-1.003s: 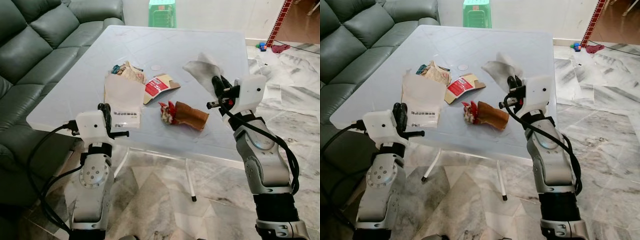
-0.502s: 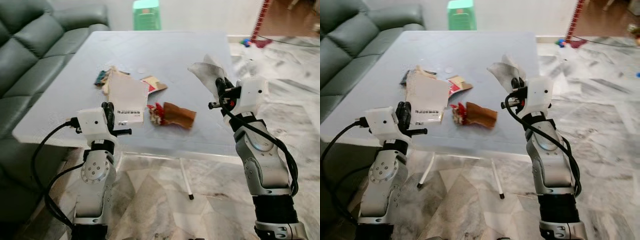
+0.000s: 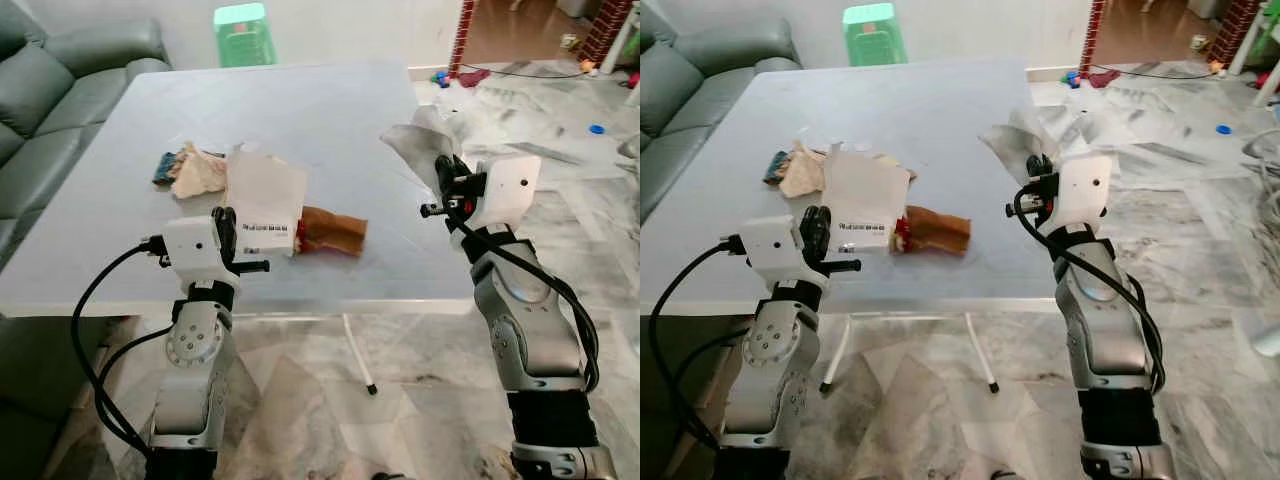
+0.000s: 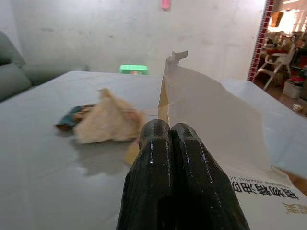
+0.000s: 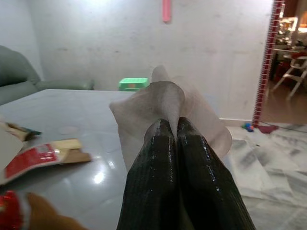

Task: Picking trash to rubbish bin

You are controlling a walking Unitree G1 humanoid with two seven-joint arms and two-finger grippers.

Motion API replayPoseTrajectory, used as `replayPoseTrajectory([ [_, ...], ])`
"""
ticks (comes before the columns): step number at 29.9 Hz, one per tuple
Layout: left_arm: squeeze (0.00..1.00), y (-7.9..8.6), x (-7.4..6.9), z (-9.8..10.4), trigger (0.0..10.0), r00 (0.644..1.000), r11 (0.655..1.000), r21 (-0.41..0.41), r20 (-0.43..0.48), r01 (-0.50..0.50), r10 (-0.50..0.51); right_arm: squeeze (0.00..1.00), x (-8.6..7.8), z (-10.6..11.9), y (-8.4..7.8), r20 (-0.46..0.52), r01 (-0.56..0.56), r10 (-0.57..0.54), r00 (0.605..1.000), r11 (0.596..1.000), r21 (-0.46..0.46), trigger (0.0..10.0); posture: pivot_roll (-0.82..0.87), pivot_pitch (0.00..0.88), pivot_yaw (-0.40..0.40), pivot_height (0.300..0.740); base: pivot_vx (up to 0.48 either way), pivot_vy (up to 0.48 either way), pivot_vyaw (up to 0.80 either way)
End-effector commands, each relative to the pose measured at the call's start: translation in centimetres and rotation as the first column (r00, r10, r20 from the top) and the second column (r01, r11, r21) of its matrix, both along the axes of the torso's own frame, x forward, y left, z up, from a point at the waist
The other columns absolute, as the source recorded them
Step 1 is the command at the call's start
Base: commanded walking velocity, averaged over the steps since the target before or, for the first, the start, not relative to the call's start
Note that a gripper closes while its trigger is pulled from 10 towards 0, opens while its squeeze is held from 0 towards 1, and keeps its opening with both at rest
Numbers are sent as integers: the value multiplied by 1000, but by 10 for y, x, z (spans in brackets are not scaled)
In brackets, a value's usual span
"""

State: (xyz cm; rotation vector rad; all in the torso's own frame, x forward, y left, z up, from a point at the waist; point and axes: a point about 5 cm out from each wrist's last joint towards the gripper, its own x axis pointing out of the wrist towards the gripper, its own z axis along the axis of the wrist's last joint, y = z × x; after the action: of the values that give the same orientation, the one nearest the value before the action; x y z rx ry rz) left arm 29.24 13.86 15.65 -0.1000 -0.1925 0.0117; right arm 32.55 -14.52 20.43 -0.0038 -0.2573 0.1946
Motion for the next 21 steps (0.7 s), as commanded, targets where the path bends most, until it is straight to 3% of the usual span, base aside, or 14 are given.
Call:
replayPoseTrajectory([
  [1, 0, 5, -1, -2, 0, 1000, 1000, 3, -13, -12, 12, 0, -1, 2, 4, 10, -13, 13, 1000, 1000, 11, 10000, -27, 58, 59, 740, 0, 409, 0],
  [17, 0, 4, 0, -3, 118, 1000, 1000, 5, -20, -1, 1, 0, 1, 3, 4, 9, -12, 12, 1000, 1000, 9, 10000, -27, 60, 59, 740, 0, 421, 0],
  [21, 0, 3, 0, -3, 745, 1000, 1000, 6, -21, 2, -2, 0, 1, 3, 3, 9, -8, 8, 1000, 1000, 7, 10000, -27, 61, 59, 740, 0, 287, 0],
])
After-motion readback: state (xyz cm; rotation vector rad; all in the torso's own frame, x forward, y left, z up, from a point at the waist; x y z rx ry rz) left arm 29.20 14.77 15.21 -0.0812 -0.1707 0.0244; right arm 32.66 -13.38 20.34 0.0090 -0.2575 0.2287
